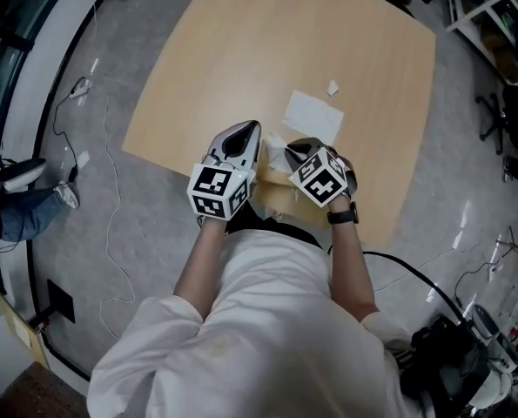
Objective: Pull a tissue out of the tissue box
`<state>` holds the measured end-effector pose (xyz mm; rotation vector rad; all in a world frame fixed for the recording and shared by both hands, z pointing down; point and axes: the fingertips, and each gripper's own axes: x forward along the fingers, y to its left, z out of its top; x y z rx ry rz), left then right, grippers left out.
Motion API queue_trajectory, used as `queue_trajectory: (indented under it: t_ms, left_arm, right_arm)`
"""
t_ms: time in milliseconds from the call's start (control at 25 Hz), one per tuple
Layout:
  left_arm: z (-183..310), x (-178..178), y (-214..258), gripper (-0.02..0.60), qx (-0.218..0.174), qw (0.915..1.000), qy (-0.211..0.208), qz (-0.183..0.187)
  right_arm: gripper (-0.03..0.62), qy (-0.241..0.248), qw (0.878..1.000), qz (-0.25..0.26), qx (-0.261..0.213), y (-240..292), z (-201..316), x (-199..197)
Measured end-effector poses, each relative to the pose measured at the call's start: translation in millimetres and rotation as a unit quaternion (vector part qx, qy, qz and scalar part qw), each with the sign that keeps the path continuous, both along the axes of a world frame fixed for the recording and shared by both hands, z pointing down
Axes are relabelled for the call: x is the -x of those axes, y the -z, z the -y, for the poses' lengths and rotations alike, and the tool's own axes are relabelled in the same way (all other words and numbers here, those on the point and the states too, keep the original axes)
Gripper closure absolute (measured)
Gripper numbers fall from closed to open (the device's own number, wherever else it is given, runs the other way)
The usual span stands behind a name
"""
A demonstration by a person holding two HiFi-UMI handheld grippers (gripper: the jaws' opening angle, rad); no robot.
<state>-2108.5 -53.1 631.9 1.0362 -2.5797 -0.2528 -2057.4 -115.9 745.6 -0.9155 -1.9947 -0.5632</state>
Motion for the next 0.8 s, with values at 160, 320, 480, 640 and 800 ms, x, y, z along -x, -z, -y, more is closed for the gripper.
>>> queue_trajectory:
  t_ms: [160,320,480,640,800]
  left_arm:
    - [2.3,3.6,19.5,0.589,-0.002,0.9997,-0.003,0.023]
    - [2.6,1.3,42.7,0.589,-0.011,0.9988,-0.001,0.048]
    - [6.4,4.8,73.8,0.589,-0.025,0.9968,-0.001,0.075]
    - [11.5,4.2,114.0,0.589,-0.027,0.9927,0.005,0.118]
    - [15.8,2.9,136.9,0.589,-0.026,0.9882,0.024,0.149]
  right_arm:
    - [0.576,-0.017,0.999,0.036,0.025,28.8,3.2,11.1]
    - [0.577,-0.039,0.993,0.082,0.071,71.7,3.0,17.7]
    - [0.579,-0.075,0.976,0.134,0.155,120.1,5.2,29.9]
    - [0.579,-0.105,0.952,0.201,0.207,166.0,15.5,35.0]
    - [0.579,-0.178,0.917,0.284,0.214,209.6,35.2,35.8]
